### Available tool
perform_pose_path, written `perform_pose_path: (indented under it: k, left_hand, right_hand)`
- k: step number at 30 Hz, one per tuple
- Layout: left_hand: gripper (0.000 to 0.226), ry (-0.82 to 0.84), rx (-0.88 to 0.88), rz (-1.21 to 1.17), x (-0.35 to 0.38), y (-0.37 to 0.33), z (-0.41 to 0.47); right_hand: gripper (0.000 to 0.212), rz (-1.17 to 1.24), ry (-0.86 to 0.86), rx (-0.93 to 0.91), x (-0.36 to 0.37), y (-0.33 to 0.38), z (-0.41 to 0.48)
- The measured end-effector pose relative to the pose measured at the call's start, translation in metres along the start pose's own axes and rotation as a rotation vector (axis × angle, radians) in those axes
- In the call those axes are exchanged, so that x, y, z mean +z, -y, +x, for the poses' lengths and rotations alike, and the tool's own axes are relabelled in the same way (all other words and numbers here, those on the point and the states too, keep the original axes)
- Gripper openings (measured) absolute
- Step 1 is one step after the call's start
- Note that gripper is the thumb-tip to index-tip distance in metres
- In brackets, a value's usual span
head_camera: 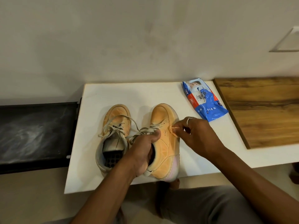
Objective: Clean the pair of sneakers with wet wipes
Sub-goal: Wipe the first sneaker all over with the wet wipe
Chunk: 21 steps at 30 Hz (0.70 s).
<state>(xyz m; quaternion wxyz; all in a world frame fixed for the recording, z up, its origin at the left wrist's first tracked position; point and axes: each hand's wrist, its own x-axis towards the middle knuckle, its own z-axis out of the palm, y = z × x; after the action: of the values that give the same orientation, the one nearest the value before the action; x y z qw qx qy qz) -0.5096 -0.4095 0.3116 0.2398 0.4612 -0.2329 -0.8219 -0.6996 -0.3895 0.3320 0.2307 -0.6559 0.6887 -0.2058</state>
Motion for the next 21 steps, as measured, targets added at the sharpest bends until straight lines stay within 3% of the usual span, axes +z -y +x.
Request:
perform_pose_path:
  k: [2,4,6,8,12,18,21]
  left_hand:
    - [0.041,-0.005,-0.003,0.002,0.001,0.0,-0.002]
    - [0.039,-0.012,-0.01,-0.016,0.0,-0.001,-0.003]
    - [0.036,-0.007,-0.008,-0.033,-0.001,-0.002,-0.005]
    - [0.034,-0.007,0.001,-0.022,0.0,-0.002,-0.006]
    - [0.041,-0.025,0.02,0.024,0.002,-0.001,-0.005]
    - [0.051,-0.038,0.06,-0.07,0.003,-0.005,-0.009]
    - [0.051,-0.063,0.059,-0.027,0.005,-0.004,-0.008]
  right_hand:
    - [0.022,0.017,0.007,-0.02,0.0,0.001,-0.001]
    - [0.018,0.06,0.135,-0.028,0.0,0.0,-0.009]
    - [0.029,0.075,0.249,-0.012,-0.001,0.0,-0.016]
    - [0.042,0.059,0.206,-0.037,-0.002,-0.002,-0.013]
    - [0.022,0.053,0.01,-0.059,0.0,0.0,0.002]
    - [0.03,0.07,0.205,-0.072,0.003,-0.002,-0.017]
    - [0.023,0.025,0.077,-0.109,0.0,0.005,-0.007]
